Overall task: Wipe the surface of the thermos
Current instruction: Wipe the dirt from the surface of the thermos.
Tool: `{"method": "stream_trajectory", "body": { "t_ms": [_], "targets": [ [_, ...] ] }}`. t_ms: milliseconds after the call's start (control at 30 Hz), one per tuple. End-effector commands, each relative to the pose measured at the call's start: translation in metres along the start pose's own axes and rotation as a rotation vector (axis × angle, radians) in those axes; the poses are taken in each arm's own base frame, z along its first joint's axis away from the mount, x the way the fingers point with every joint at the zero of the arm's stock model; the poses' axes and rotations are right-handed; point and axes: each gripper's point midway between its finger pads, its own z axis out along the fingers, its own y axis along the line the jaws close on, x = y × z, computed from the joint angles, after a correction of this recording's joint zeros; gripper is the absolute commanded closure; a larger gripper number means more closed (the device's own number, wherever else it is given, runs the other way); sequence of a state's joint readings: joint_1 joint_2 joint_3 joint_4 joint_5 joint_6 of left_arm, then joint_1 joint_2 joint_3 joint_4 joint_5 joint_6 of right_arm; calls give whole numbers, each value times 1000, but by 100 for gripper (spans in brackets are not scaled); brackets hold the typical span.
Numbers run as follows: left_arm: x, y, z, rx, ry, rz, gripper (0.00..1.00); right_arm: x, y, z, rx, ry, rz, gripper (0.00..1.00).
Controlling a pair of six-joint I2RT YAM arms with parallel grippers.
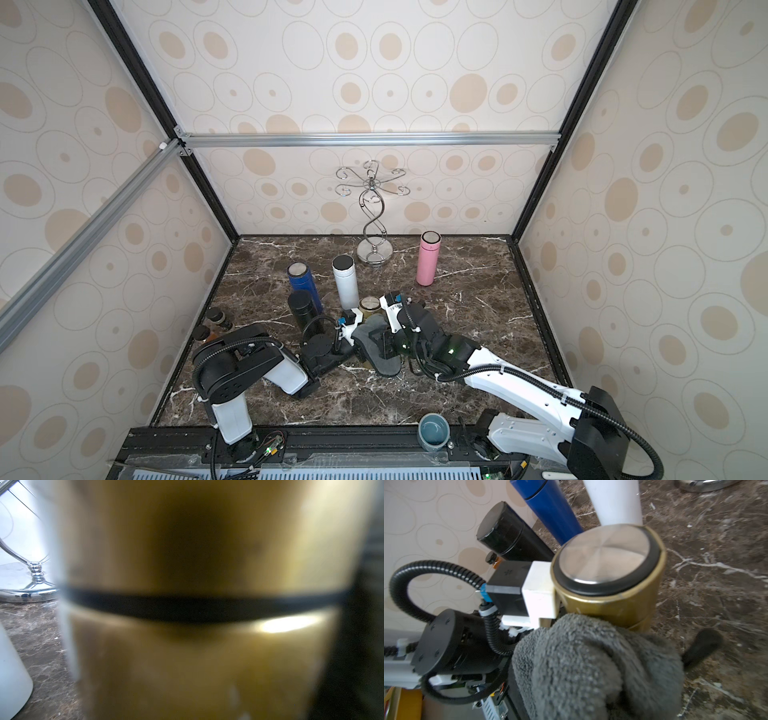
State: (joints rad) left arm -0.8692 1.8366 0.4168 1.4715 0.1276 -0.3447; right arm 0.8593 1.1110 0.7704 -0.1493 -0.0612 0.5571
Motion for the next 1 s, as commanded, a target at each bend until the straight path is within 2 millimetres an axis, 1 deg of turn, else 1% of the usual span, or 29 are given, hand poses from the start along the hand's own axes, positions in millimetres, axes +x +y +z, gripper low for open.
{"method": "stream_trajectory", "body": {
  "t_ms": [0,200,300,367,467,600,700,833,967],
  "targets": [
    [-27,-19,2,76,-88,31,100,4,-51,2,254,-8,10,100],
    [-26,-19,3,76,-87,26,100,-2,-72,-5,336,-38,51,100],
    [-27,-18,4,70,-89,15,100,-3,-77,-8,352,-42,74,100],
    [-28,-16,5,58,-94,6,100,3,-78,-11,350,-26,89,100],
    [-31,-10,6,21,-105,-4,100,27,-79,-11,326,52,119,100],
    [-36,-6,3,0,-131,-13,100,61,-69,3,230,125,183,100],
    [-38,-5,2,-9,-146,-21,100,80,-61,14,211,169,183,100],
    [-37,-7,4,5,-146,-29,100,94,-44,30,177,209,165,100],
    [-35,-7,3,11,-146,-35,100,93,-34,39,159,199,142,100]
  ]
}}
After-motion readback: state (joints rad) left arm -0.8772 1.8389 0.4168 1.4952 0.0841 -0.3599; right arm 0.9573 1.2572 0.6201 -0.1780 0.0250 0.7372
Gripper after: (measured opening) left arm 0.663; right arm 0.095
